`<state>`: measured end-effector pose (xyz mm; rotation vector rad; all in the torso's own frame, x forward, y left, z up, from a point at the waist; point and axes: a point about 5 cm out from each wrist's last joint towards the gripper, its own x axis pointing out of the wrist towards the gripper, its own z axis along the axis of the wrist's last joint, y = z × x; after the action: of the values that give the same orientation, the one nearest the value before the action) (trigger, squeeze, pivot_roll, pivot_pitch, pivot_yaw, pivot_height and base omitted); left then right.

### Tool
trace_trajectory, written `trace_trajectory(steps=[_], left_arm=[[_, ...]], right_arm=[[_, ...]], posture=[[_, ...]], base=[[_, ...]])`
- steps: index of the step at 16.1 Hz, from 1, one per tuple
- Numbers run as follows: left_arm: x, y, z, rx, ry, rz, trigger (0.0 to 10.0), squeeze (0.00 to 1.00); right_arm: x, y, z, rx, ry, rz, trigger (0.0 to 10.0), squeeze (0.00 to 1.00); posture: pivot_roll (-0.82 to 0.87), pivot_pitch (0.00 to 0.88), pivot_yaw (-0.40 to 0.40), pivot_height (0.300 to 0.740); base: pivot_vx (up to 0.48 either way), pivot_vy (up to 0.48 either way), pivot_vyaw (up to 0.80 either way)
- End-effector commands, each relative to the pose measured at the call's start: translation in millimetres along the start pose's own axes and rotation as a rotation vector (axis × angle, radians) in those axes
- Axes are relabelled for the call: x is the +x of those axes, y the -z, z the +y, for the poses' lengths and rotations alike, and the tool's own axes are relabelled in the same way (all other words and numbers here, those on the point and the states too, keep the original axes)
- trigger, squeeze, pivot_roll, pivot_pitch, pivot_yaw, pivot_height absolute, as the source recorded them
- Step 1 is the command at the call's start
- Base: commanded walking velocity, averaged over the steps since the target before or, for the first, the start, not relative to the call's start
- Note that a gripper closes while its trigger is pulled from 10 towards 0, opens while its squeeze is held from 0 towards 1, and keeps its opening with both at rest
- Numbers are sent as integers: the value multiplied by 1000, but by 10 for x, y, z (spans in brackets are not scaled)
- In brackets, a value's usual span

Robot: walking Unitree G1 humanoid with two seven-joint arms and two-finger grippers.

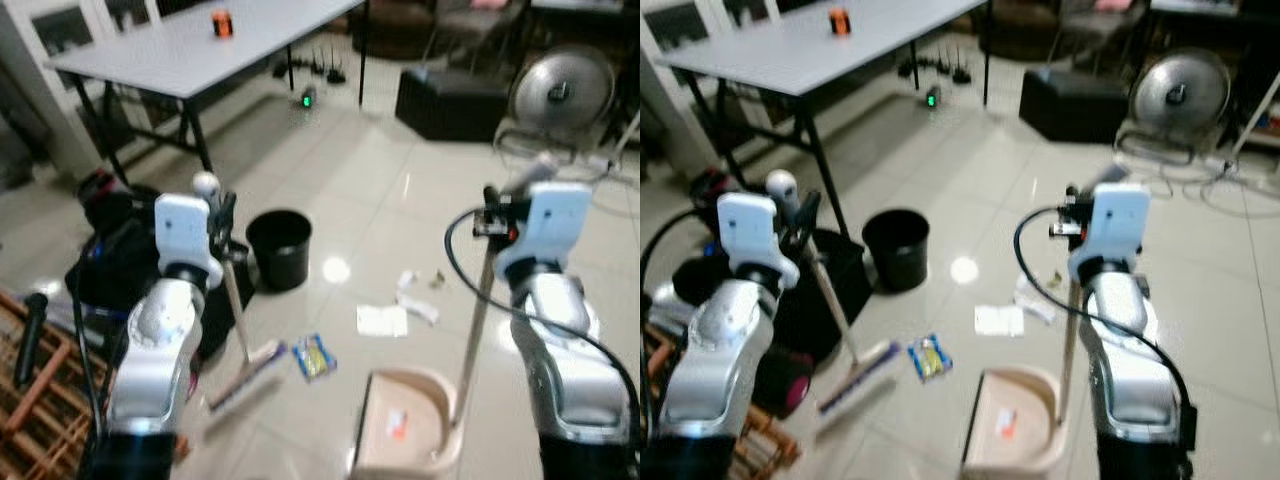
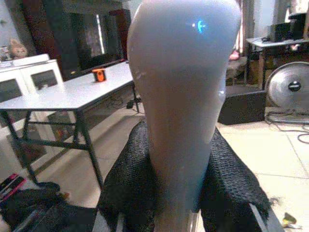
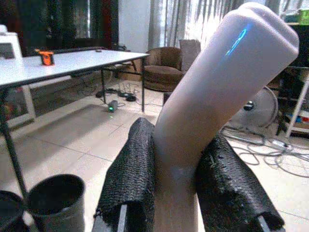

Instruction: Sweep floor

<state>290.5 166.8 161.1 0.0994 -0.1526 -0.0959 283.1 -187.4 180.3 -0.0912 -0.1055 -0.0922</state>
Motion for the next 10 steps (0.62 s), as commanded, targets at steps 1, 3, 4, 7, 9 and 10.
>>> trace_trajectory(steps=[1,3,4,7,9,10], left_arm=[[25,-80,60,28,-26,-43,10000,0],[24,-81,66,36,-29,-44,10000,0],[22,-79,66,37,-29,-43,10000,0],[16,-74,65,38,-28,-44,10000,0],[14,-73,63,40,-25,-43,10000,0],[14,-72,63,40,-24,-43,10000,0]], right_arm=[[25,-84,47,-4,-21,-41,10000,0],[22,-99,73,2,-39,-51,10000,0],[20,-99,82,3,-45,-52,10000,0],[15,-93,83,6,-46,-52,10000,0],[11,-85,87,6,-47,-50,10000,0],[9,-84,88,4,-48,-50,10000,0]], posture=[[8,0,27,740],[8,0,27,740],[10,0,26,740],[12,0,27,740],[13,0,28,740],[11,0,30,740]], base=[[398,0,0],[398,0,0],[405,0,0],[404,0,0],[405,0,0],[401,0,0]])
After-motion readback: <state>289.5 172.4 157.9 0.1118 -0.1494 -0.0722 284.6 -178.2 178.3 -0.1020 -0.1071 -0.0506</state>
